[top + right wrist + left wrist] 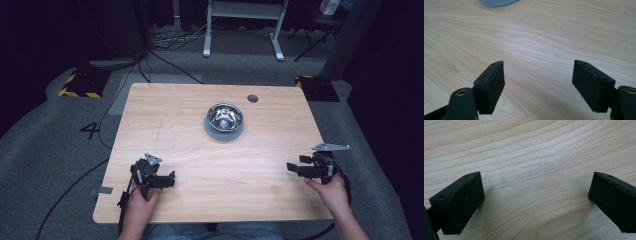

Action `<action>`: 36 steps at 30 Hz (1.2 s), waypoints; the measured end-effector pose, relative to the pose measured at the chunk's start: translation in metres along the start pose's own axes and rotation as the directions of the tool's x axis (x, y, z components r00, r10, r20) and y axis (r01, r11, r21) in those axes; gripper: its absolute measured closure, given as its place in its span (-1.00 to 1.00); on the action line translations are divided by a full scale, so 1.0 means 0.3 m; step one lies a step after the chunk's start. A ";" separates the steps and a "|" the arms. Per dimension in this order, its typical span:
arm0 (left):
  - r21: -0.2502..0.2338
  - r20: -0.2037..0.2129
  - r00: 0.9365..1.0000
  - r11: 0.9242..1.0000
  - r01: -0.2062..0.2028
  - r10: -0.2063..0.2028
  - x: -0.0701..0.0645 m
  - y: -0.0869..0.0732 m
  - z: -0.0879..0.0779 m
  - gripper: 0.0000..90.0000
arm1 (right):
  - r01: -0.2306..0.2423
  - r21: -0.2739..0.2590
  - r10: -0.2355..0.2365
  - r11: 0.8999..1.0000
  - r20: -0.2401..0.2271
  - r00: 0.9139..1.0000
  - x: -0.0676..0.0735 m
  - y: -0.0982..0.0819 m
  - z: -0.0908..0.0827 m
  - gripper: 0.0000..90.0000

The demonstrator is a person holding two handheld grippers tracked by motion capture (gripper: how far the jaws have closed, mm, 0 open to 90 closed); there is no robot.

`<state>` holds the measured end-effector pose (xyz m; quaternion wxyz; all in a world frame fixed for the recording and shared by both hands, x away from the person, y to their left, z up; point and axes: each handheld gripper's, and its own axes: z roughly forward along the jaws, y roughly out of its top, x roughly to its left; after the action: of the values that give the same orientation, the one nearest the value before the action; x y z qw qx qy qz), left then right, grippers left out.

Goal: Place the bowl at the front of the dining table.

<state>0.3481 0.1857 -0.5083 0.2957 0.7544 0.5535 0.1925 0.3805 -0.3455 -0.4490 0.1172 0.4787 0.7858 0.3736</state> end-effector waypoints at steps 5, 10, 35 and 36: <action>0.000 0.000 1.000 1.000 0.000 0.000 0.000 0.000 0.000 -0.99 | -0.007 0.003 0.006 1.000 0.016 1.000 -0.005 -0.048 0.014 -0.41; 0.000 0.000 1.000 1.000 0.000 0.000 0.000 0.000 0.000 -0.99 | 0.017 0.015 -0.018 1.000 0.054 0.998 0.004 -0.095 0.036 -0.40; 0.000 0.001 1.000 1.000 -0.001 0.001 0.000 0.000 0.000 -0.99 | 0.161 -0.036 -0.156 0.986 0.109 0.982 0.046 -0.184 0.101 -0.61; 0.000 0.001 1.000 1.000 -0.001 0.001 0.000 0.000 0.000 -0.99 | 0.150 -0.028 -0.145 0.988 0.121 0.982 0.047 -0.182 0.105 -0.69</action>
<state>0.3481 0.1857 -0.5083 0.2959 0.7546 0.5531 0.1924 0.3541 -0.3331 -0.5065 0.2000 0.4383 0.8037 0.3492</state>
